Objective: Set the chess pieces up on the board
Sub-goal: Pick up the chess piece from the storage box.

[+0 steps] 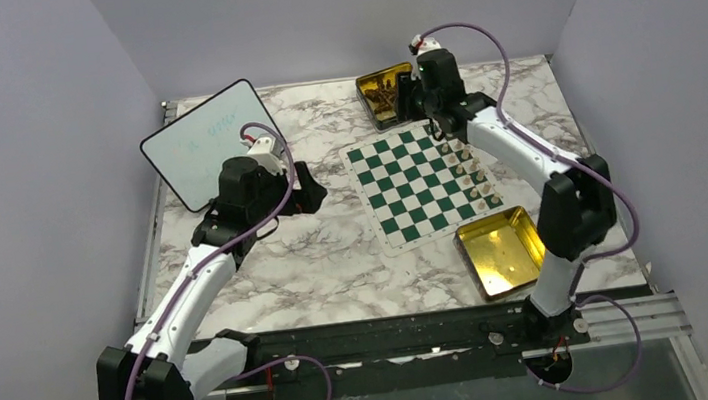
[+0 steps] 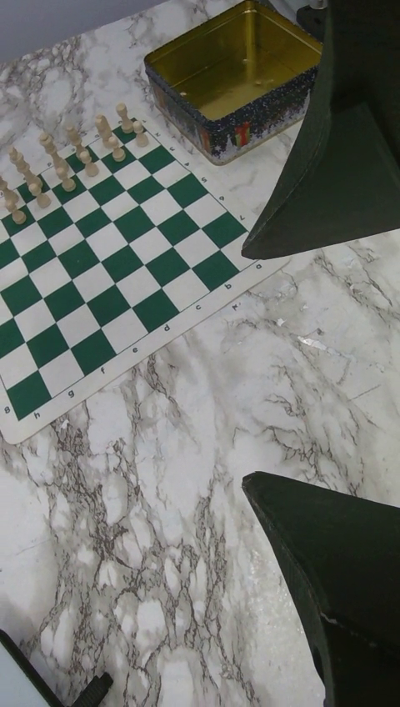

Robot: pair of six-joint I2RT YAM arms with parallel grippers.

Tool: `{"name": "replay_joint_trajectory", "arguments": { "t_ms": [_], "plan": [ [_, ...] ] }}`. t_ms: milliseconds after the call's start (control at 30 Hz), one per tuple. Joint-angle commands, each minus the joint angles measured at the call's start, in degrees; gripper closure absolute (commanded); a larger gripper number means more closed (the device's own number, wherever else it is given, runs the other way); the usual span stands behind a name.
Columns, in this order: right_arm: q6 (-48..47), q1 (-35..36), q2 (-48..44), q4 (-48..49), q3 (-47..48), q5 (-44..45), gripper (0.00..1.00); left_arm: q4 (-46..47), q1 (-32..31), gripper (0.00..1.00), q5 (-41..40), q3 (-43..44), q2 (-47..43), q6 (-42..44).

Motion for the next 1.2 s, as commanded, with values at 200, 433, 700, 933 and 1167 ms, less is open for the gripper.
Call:
{"name": "replay_joint_trajectory", "arguments": {
  "t_ms": [200,433,700,933,1167],
  "plan": [
    [-7.86,-2.79,23.52,2.15,21.51,4.18,0.54,-0.48,-2.12,0.01,-2.92,-0.59,-2.25,1.03],
    [-9.65,-3.71,36.79,-0.6,36.81,6.89,0.57,-0.47,-2.77,0.01,-3.3,-0.58,-2.84,1.38],
    [-12.19,-4.4,43.27,2.33,42.9,4.97,0.58,-0.65,-3.62,0.01,-3.76,-0.58,-2.56,1.47],
    [-12.13,-4.8,46.56,3.16,45.35,4.55,0.6,-0.66,-3.72,0.01,-4.06,-0.33,-2.44,1.57],
    [-12.46,-4.98,49.07,6.37,46.47,5.31,0.61,-0.84,-3.97,0.01,-4.02,-0.23,-2.01,1.65]
  ]
}}
